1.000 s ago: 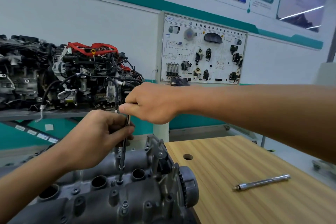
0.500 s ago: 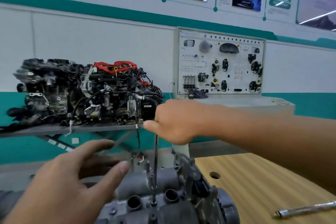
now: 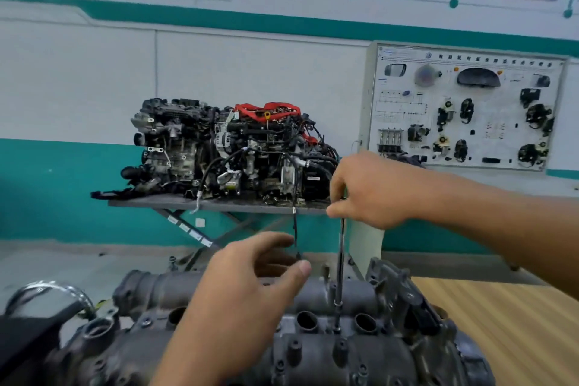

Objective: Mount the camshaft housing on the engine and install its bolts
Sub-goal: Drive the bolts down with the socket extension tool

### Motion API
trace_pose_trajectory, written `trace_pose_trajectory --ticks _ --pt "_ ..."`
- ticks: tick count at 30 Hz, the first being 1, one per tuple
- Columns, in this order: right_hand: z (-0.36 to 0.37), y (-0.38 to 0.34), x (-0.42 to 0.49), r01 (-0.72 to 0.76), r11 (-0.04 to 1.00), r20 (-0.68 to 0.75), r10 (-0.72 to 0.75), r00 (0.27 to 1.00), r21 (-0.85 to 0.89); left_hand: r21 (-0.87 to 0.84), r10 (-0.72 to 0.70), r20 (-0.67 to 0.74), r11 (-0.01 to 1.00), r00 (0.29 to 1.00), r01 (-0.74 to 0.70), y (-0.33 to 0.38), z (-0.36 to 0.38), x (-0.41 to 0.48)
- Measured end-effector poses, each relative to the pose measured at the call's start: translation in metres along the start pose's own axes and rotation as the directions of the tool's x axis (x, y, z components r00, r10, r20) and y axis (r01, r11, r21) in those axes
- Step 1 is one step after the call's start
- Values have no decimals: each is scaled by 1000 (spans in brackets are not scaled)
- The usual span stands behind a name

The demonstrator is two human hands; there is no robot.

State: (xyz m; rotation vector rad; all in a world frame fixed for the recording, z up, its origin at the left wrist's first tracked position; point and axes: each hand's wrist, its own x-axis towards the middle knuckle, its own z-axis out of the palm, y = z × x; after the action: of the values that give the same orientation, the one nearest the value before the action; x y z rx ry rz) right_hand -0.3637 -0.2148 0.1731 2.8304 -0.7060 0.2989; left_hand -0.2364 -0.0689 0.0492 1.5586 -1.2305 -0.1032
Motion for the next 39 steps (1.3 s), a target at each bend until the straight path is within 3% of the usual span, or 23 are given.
trace_pose_trajectory --ticks 4,7,9,13,16,21,25,30,37,39 --pt "-3 2 -8 16 999 57 -19 998 50 192 -50 135 981 990 24 10 17 8" --pt "0 11 -17 -6 986 19 3 1000 167 296 -108 261 955 959 27 29 20 31" --pt "3 15 -21 -7 978 -32 14 999 206 228 -77 207 973 975 29 33 25 31" --pt "11 11 -14 69 998 -119 -70 990 -6 -165 15 -181 985 983 -45 29 39 -70" --pt "16 9 -8 131 986 -180 -149 972 -107 -374 -119 -185 926 975 42 30 57 -131" --pt "24 7 -28 8 983 -293 -63 954 -184 -224 -62 -231 974 971 9 41 62 -73" --pt "22 -2 -39 -91 968 -319 11 948 -235 -9 -172 -112 985 979 172 30 86 -13" --pt "28 -17 -37 -131 977 -332 70 941 -167 -59 -124 -77 991 989 120 15 96 -5" --pt "36 -32 -31 -154 975 -386 81 919 -163 19 -58 -266 998 962 65 7 101 -3" --pt "39 -30 -28 -135 989 -410 96 907 -67 20 -54 -280 998 958 62 5 101 2"
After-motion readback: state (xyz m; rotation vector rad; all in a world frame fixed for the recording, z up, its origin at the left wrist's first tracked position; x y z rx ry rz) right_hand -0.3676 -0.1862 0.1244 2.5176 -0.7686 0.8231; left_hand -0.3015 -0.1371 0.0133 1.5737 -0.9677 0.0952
